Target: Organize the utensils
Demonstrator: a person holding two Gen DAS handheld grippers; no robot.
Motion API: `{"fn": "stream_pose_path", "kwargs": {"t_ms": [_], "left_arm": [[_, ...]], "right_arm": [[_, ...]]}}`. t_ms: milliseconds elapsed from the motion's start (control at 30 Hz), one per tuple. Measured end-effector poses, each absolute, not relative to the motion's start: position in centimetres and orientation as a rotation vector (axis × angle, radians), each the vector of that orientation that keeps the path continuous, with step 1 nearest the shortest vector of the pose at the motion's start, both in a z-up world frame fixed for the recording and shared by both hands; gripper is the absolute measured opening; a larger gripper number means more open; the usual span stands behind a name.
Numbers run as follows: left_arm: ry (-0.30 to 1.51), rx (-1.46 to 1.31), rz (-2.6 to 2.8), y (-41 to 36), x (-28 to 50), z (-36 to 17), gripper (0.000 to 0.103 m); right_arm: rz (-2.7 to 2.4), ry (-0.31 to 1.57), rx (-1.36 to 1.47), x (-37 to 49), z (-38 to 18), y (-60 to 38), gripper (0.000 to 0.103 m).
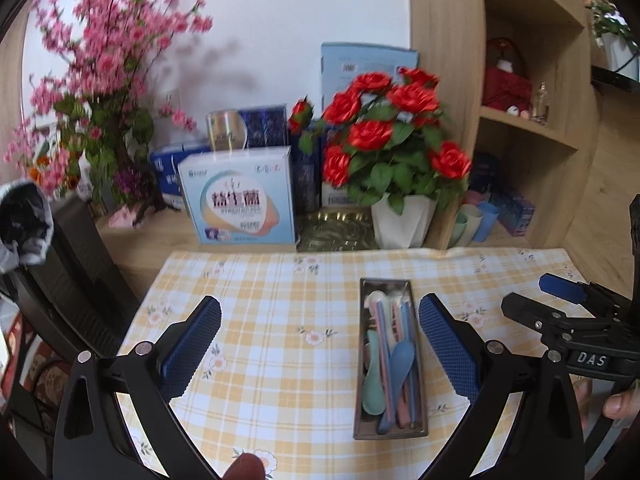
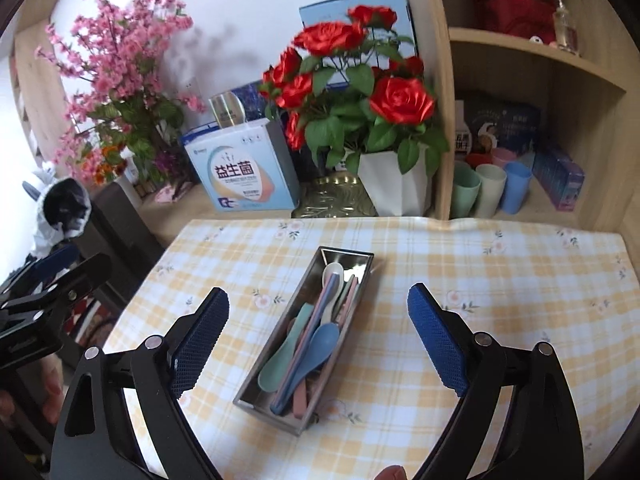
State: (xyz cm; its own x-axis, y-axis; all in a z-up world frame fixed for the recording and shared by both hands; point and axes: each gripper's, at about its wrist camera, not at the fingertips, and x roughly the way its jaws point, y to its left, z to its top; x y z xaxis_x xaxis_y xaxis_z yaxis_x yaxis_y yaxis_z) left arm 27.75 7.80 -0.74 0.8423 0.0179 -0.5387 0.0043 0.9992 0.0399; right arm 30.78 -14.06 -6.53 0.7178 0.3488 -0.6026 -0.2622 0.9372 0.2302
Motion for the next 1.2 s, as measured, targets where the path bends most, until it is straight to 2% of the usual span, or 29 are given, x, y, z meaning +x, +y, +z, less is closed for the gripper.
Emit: {"fn": "stream_pose_path", "kwargs": {"t_ms": [333, 667, 1200], "left_arm": [[0.465, 0.04, -0.04, 3.8, 24.1, 4.2, 0.097], [0.399, 0.022, -0.071, 2.0, 21.7, 6.6, 0.097], [0.376, 0.013, -0.09, 1.3, 20.7, 7.6, 0.097]], "right_arm": [[0.259, 0.579, 0.117, 25.4, -1.6, -17.7, 0.088], [0.183, 0.472, 0.105, 21.3, 2.3, -21.3, 0.088], [0.142, 0.408, 0.084, 19.9, 4.1, -22.2, 0.088]]}}
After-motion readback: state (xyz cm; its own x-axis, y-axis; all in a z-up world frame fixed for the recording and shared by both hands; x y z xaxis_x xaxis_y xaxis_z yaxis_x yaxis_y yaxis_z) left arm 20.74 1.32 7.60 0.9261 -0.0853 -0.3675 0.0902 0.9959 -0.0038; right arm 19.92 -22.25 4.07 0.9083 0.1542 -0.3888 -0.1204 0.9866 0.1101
